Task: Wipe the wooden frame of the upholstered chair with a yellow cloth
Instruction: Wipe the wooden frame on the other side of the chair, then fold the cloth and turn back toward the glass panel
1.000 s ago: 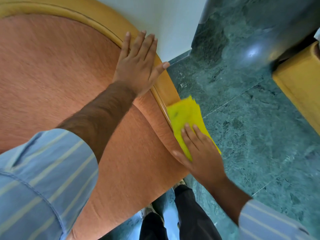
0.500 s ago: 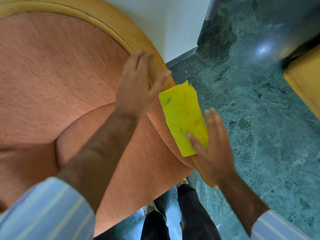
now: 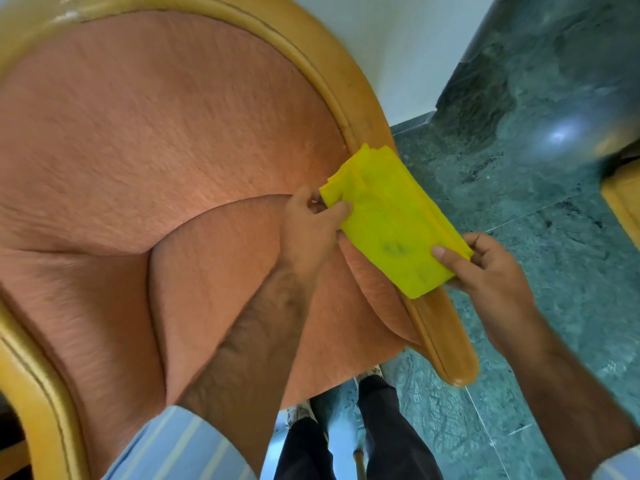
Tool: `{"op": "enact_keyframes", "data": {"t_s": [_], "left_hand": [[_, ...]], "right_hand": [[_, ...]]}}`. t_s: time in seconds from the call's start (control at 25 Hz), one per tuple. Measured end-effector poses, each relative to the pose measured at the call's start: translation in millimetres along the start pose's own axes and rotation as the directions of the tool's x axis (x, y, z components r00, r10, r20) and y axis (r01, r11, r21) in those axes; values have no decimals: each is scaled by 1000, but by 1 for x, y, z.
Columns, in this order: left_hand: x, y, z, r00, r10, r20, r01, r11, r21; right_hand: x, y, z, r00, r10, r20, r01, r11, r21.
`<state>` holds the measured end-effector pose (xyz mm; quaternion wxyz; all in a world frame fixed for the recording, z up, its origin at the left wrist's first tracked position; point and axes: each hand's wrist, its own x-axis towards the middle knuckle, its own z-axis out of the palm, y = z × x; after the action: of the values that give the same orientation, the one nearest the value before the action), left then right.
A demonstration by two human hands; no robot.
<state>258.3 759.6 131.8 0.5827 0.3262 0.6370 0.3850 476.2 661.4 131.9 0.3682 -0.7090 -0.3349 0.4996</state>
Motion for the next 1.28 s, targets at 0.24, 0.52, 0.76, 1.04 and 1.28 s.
{"op": "enact_keyframes", "data": {"t_s": [0.24, 0.52, 0.76, 1.04, 1.28], "left_hand": [[-48, -7, -148, 981, -55, -184, -8, 944, -329], [-166, -58, -311, 791, -128, -598, -242, 832, -499], [-313, -149, -375, 495, -295, -817, -431, 733, -526], [-466, -296, -372, 112, -559, -822, -554, 652, -518], [-539, -413, -331, -86, -751, -655, -624, 553, -552]], "right_hand": [[2, -64, 113, 943, -36, 331, 22, 999, 46], [-58, -106, 287, 624, 72, 778, 75, 986, -152], [-186, -73, 411, 341, 181, 923, 276, 919, -282], [-345, 53, 484, 6, 408, 913, 537, 769, -347], [-433, 191, 499, -125, 577, 807, 738, 598, -313]]}}
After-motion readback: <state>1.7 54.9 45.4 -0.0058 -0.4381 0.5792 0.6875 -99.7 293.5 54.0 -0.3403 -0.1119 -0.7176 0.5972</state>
